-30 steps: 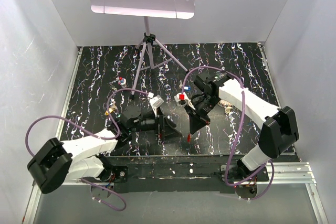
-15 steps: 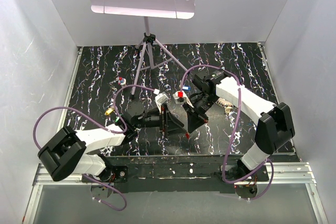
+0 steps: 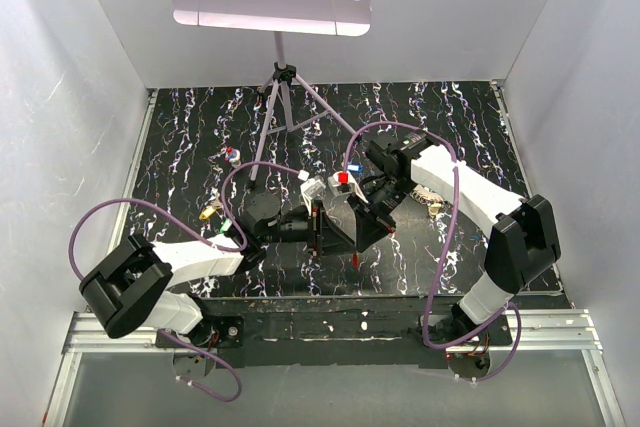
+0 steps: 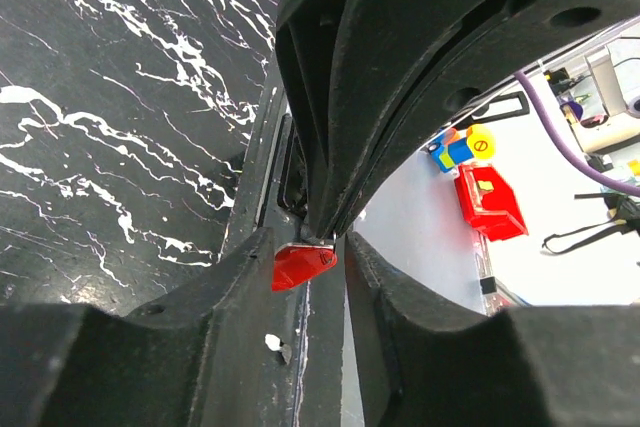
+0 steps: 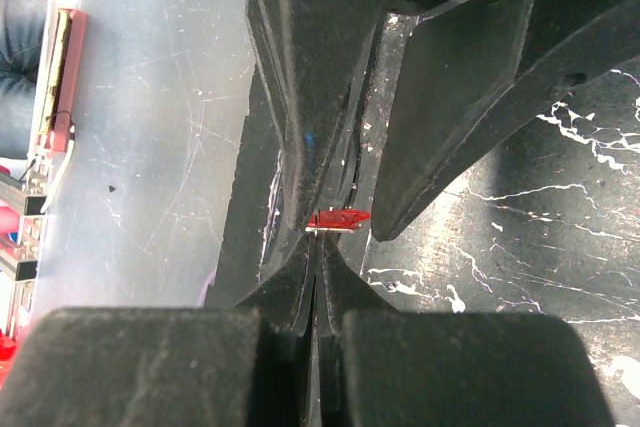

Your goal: Put the keys on the keyring

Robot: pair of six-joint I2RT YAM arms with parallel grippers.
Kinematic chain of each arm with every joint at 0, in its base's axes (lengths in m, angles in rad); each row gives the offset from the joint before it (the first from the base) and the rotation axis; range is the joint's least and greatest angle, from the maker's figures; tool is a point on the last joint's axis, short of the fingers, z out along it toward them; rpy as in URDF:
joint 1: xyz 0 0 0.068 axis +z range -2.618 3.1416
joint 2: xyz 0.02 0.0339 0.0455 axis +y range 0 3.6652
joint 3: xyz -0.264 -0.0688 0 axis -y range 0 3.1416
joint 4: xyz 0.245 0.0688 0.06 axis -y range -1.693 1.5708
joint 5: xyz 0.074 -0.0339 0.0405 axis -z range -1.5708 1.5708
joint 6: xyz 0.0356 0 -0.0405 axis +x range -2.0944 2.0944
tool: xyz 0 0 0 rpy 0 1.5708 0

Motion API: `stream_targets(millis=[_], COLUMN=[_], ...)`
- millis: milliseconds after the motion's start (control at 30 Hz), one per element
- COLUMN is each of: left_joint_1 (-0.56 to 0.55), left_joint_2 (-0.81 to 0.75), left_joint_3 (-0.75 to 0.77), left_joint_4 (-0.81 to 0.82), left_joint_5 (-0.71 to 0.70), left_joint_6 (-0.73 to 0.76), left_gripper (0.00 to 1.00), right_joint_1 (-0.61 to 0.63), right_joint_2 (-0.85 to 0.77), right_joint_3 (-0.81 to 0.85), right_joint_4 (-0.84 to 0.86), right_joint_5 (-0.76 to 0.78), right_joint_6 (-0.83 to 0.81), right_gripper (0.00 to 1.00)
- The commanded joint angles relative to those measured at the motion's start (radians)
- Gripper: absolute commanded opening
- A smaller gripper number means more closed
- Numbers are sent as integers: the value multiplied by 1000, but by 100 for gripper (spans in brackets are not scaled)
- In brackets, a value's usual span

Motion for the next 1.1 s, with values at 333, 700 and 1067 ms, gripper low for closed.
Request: stream_targets(millis=[333, 700, 1067], left_joint_1=[-19, -21, -22], left_joint_2=[10, 27, -101], left_joint_3=[27, 27, -58], left_joint_4=[23, 35, 59], left_joint_5=[16, 32, -77], left_joint_6=[-4, -18, 17], left_gripper=[15, 0, 0], right_joint_1=[1, 2, -1], right_joint_2=[10, 7, -18], right_joint_3=[37, 35, 51], right_joint_4=[-62, -58, -64], right_joint_5=[-29, -29, -39], right_joint_6=[4, 12, 26], right_gripper=[1, 1, 36])
